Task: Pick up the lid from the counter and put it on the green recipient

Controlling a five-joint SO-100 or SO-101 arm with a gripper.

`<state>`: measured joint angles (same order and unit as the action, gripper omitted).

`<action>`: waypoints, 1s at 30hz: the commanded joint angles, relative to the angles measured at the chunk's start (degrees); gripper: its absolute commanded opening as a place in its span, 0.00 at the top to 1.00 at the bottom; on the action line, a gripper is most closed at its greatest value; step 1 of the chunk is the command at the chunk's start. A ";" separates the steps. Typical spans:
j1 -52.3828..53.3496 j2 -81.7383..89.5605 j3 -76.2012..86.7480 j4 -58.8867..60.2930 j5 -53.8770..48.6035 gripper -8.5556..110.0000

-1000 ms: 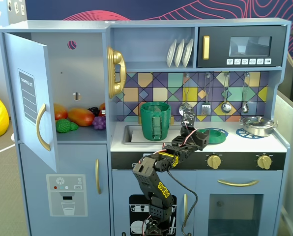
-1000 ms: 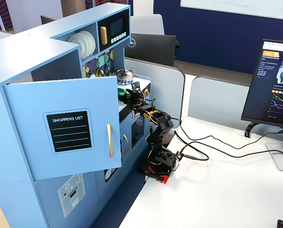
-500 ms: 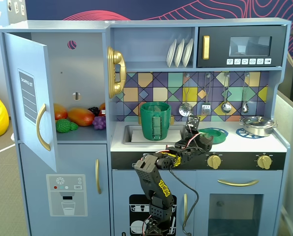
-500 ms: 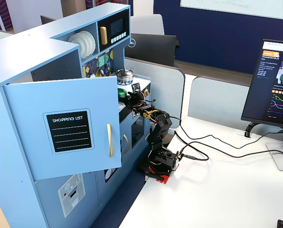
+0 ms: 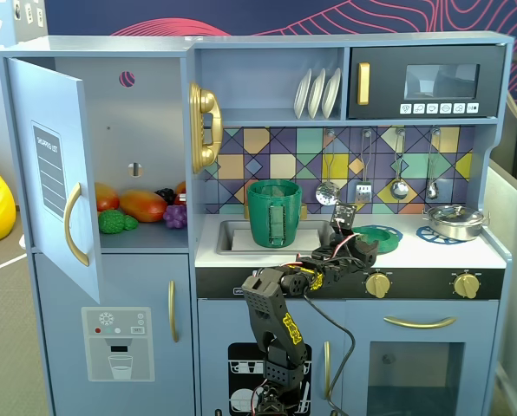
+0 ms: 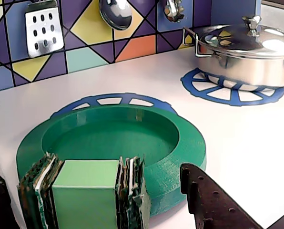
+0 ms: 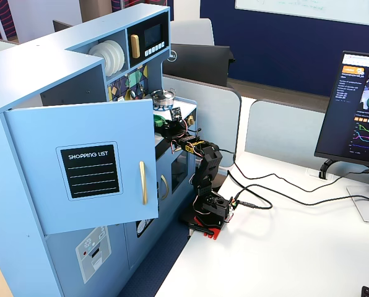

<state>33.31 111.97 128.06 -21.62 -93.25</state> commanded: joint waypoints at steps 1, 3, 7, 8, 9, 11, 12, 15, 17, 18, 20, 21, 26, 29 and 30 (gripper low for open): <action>-1.05 0.44 -4.39 0.00 0.26 0.59; -1.32 0.44 -4.31 0.00 0.44 0.59; -1.76 -0.18 -5.10 0.00 0.62 0.59; -1.85 -0.44 -5.45 0.00 0.62 0.60; -2.02 -0.70 -5.80 0.00 0.62 0.60; -2.29 -1.14 -6.42 0.00 0.70 0.60; -2.37 -1.32 -6.59 0.00 0.70 0.60; -2.64 -1.49 -6.86 0.00 0.62 0.61; -2.81 -1.49 -7.03 0.00 0.62 0.64; -2.90 -1.49 -7.03 0.00 0.26 0.67; -3.43 -1.32 -6.77 0.00 0.09 0.78; -3.60 -1.23 -6.77 0.00 0.09 0.85; -4.22 0.18 -5.36 0.18 -0.26 0.93; -4.39 0.79 -4.83 0.18 -0.09 0.93; -4.39 0.79 -4.83 0.18 -0.09 0.93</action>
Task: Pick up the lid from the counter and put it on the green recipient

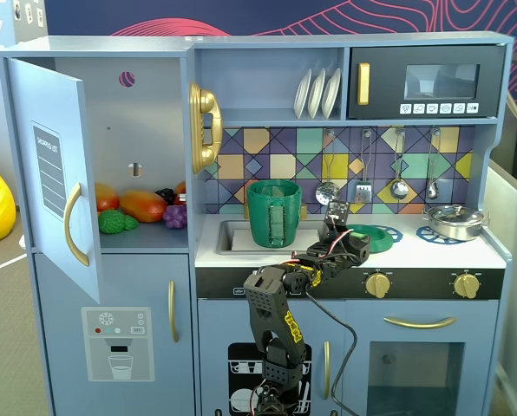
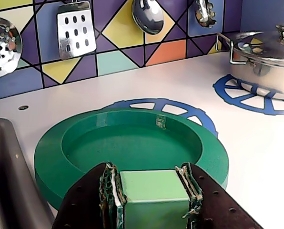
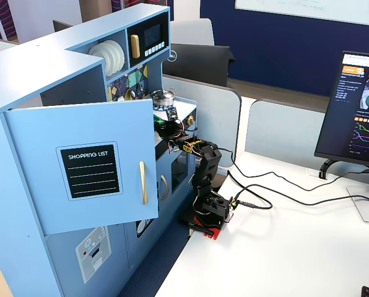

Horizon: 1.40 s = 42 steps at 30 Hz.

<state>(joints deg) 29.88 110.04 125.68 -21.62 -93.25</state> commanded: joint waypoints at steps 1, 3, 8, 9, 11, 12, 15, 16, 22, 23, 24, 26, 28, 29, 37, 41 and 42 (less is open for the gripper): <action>-0.97 2.72 -2.46 0.26 -0.09 0.93; -0.97 2.81 -2.72 0.26 -0.09 0.93; -0.79 2.99 -5.98 0.18 0.18 0.93; -0.70 3.08 -7.03 0.26 0.18 0.93; -0.44 3.43 -9.14 0.62 -0.09 0.93; -0.26 3.69 -10.20 0.97 -0.18 0.93; 0.00 5.01 -12.83 2.20 -0.44 0.93; 0.18 5.45 -13.62 2.72 -0.53 0.93; -0.26 9.93 -17.23 7.82 -0.97 0.93; -0.62 11.16 -17.84 9.49 -0.97 0.93; -0.97 12.39 -18.37 11.16 -0.97 0.93; -1.85 14.77 -19.69 14.33 -0.62 0.93; -3.08 16.70 -21.71 18.11 -0.62 0.93; -3.78 17.31 -23.03 20.21 -0.44 0.93; -12.57 19.42 -31.82 31.90 0.09 0.93; -17.14 18.81 -34.80 34.63 -1.41 0.93; -18.02 18.63 -35.51 35.60 -1.41 0.93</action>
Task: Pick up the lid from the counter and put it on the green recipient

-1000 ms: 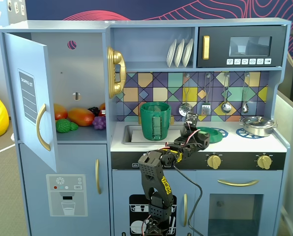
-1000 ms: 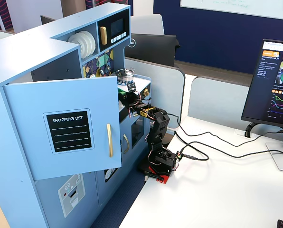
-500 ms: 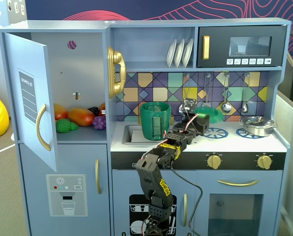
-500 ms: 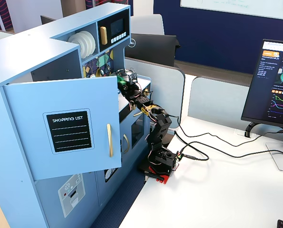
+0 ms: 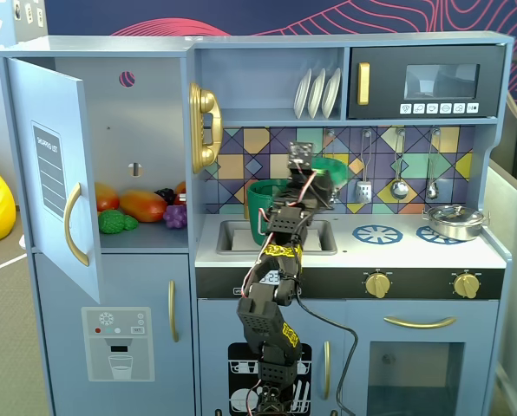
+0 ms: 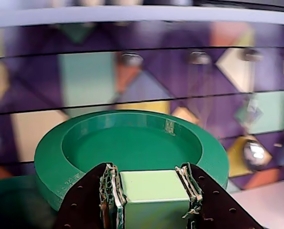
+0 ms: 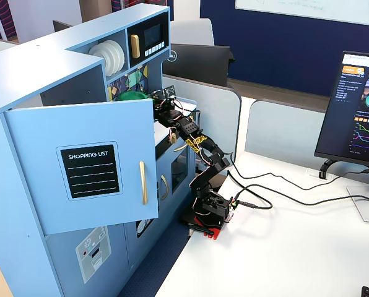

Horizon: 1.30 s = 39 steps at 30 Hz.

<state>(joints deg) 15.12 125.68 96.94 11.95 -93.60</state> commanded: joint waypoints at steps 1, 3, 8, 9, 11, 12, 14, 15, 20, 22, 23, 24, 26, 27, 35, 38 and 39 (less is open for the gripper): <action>-3.96 2.81 -7.29 3.16 -1.14 0.93; -5.01 2.55 -7.65 4.39 -1.41 0.93; -7.03 0.70 -8.88 5.71 -1.49 0.93; -7.38 0.09 -9.40 5.80 -1.41 0.93; -8.26 -1.05 -10.55 6.33 -1.23 0.93; -8.79 -1.49 -11.07 6.59 -1.14 0.93; -9.67 -2.11 -11.51 6.68 -1.14 0.93; -10.11 -2.29 -11.51 6.68 -1.14 0.93; -12.04 -2.46 -10.90 7.73 -1.05 0.93; -12.74 -2.46 -10.37 7.73 -1.32 0.93; -13.10 -2.55 -10.20 7.65 -1.49 0.93; -13.27 -2.64 -10.02 7.65 -1.58 0.93; -13.45 -2.90 -9.76 7.65 -1.67 0.93; -13.54 -3.08 -9.76 7.65 -1.67 0.93; -12.48 -5.98 -9.93 6.50 -2.90 0.93; -11.87 -6.42 -9.93 6.50 -2.81 0.93; -11.87 -6.42 -9.76 6.77 -2.90 0.93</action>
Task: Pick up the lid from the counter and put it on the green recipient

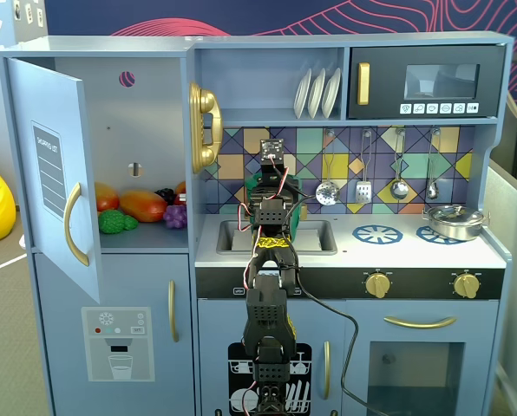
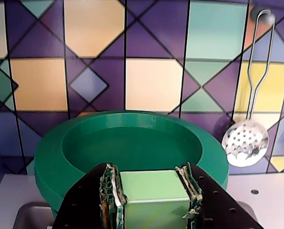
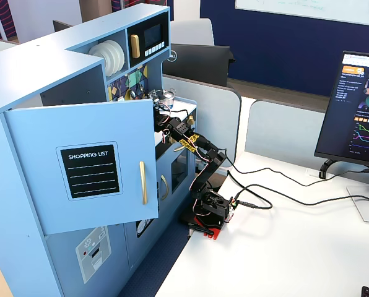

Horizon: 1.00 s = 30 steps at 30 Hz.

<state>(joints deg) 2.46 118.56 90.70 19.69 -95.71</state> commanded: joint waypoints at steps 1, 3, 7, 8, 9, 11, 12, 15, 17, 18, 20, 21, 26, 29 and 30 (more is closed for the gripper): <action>0.79 0.79 -3.25 -0.79 -0.79 0.93; 1.05 1.05 -2.90 -0.44 -1.41 0.93; 1.67 1.49 -2.02 0.35 -1.76 0.93; 1.67 1.67 -1.76 0.70 -1.76 0.93; 1.67 1.93 -1.41 0.97 -1.76 0.93; 1.76 2.37 -0.88 1.23 -2.11 0.93; 1.85 2.46 -0.70 1.41 -2.37 0.93; 2.37 2.64 -0.26 2.11 -2.64 0.93; 2.72 2.90 0.18 2.64 -2.81 0.93; 2.81 3.08 0.44 2.64 -2.90 0.93; 2.99 3.25 0.79 2.90 -2.81 0.93; 2.99 3.34 0.79 2.90 -2.46 0.93; 2.37 3.34 0.88 2.99 -2.37 0.93; 1.49 3.16 0.88 2.29 -2.11 0.93; 1.23 3.08 0.88 2.29 -2.20 0.93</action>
<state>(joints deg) 3.87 119.00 91.85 22.15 -97.56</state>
